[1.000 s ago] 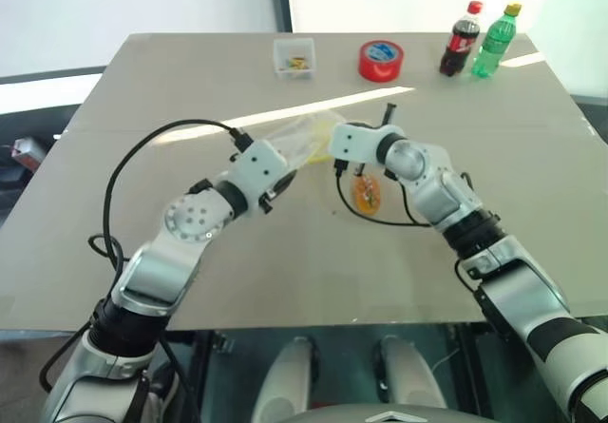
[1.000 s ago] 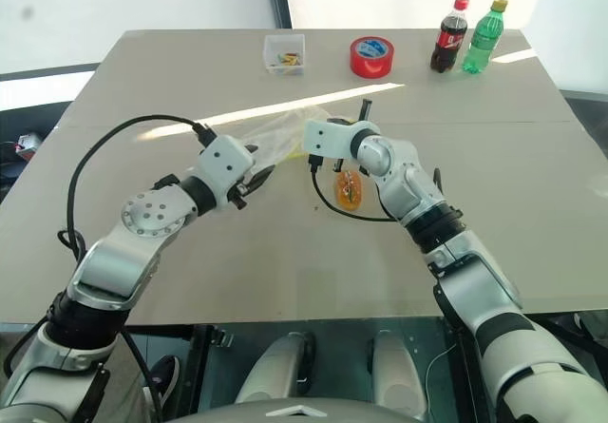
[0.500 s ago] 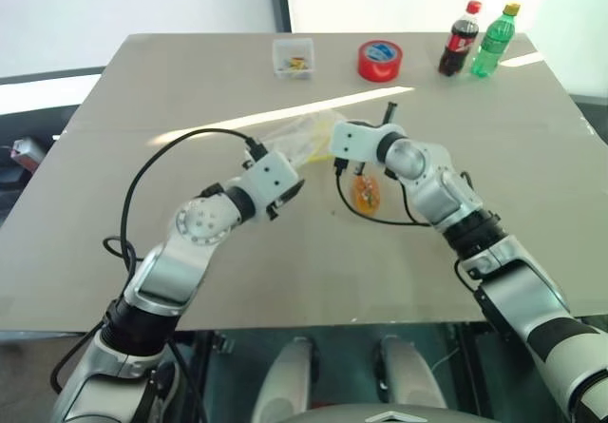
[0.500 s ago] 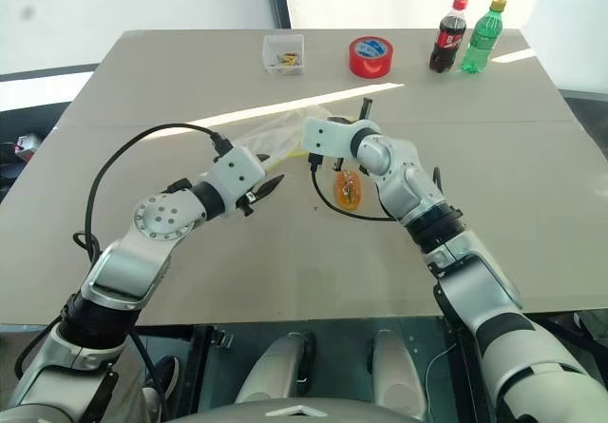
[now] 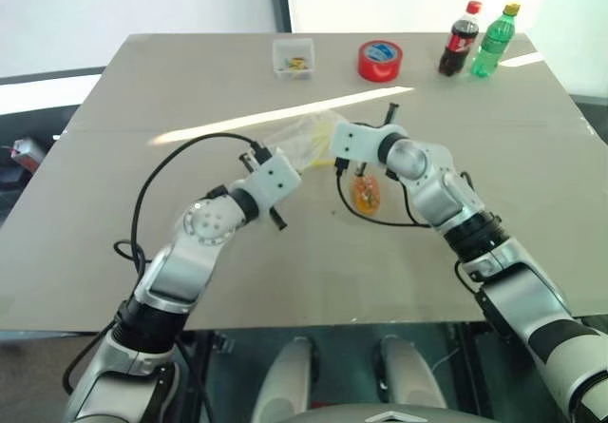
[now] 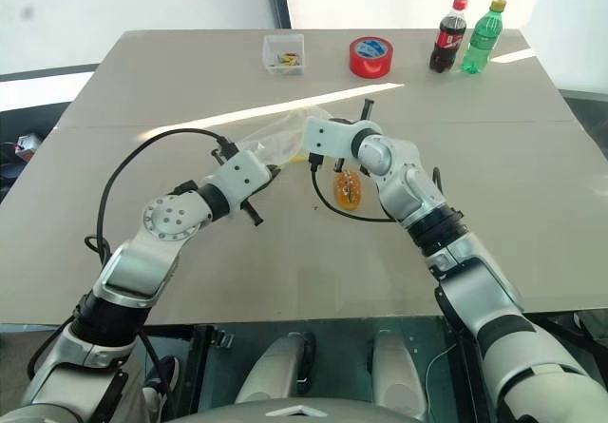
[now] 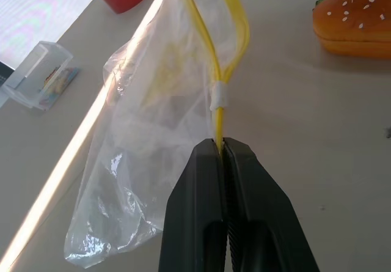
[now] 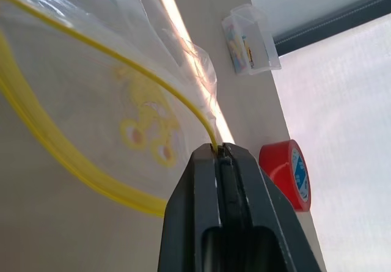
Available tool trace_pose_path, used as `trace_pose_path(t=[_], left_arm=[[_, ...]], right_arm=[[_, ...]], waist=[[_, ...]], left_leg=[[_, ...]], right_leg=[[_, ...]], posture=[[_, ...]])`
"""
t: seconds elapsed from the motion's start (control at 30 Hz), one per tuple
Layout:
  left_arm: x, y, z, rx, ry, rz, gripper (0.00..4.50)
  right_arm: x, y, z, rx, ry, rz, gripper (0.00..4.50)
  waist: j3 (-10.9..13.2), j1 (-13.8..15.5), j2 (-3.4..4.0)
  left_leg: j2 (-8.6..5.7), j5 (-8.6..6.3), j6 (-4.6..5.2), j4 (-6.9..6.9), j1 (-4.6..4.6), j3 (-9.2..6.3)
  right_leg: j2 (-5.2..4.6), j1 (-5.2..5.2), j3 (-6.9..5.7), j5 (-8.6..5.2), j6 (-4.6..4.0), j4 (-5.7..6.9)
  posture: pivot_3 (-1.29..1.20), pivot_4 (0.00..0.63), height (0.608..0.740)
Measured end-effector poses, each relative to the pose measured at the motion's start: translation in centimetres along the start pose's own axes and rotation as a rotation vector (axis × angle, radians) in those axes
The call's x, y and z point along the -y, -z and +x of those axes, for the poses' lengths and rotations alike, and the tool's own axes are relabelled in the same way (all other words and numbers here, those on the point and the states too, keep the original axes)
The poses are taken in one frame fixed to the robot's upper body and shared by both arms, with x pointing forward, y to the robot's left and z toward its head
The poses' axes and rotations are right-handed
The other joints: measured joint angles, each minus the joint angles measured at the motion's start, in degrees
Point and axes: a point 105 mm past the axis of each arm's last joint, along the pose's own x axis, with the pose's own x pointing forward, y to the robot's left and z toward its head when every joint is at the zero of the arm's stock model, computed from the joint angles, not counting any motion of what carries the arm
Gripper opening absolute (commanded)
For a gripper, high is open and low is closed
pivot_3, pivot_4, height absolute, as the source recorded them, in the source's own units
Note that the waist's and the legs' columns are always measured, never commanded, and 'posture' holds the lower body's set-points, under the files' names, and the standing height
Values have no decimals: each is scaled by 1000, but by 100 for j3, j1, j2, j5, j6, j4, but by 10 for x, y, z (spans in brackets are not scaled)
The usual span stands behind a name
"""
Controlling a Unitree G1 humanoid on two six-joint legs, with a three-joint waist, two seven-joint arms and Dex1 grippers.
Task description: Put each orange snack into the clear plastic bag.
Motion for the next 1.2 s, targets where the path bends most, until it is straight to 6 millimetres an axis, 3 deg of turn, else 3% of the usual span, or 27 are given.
trace_pose_path(t=[0.17,0.3,0.33,0.53,0.77,0.93,1.07,1.13,1.2], left_arm=[[3,2,5,4,-10,-37,0],[-1,1,5,17,-27,-82,0],[-3,0,5,19,-34,-86,0],[-4,-2,6,30,-33,-97,0],[-1,-7,5,47,-13,-94,0],[3,-13,5,70,17,-92,0],[4,-16,5,80,28,-86,0],[4,-18,5,84,32,-82,0],[4,-19,4,86,37,-78,0]], right_arm=[[-7,5,-8,-12,-36,76,3402],[-10,18,-13,-42,-25,305,3402],[-11,19,-14,-44,-23,364,2759],[-16,13,-10,-31,-21,534,29],[-11,13,-4,-18,-2,531,29],[-25,8,7,7,-63,484,29],[-42,-5,16,74,-173,337,29],[-47,-7,18,107,-207,184,29],[-44,-8,19,142,-184,45,590]], waist=[[-1,2,0],[-1,-1,-1],[-1,-6,-1],[-1,0,-1],[-1,-1,-1],[-1,-14,-1],[-1,-14,0],[-1,-8,-1],[-1,-2,0]], left_leg=[[0,0,1,6,0,-1],[1,-1,2,12,0,-2],[1,-1,2,14,0,-2],[0,-1,2,28,1,-3],[0,-1,2,42,2,-3],[0,-1,3,46,2,-2],[0,-1,2,47,3,-2],[0,-1,2,49,3,-2],[-1,-1,2,49,3,-2]], right_leg=[[0,1,-1,0,0,4],[0,2,-1,0,0,11],[1,2,-1,0,0,13],[1,2,-1,0,0,26],[2,2,-1,0,0,44],[2,1,0,0,0,49],[3,2,0,0,0,50],[3,2,0,0,0,49],[2,2,0,0,0,49]], posture=[[0,150,740],[0,150,740],[0,150,740],[0,150,740],[0,150,740],[0,150,740],[0,150,740],[0,150,740],[0,150,740]])
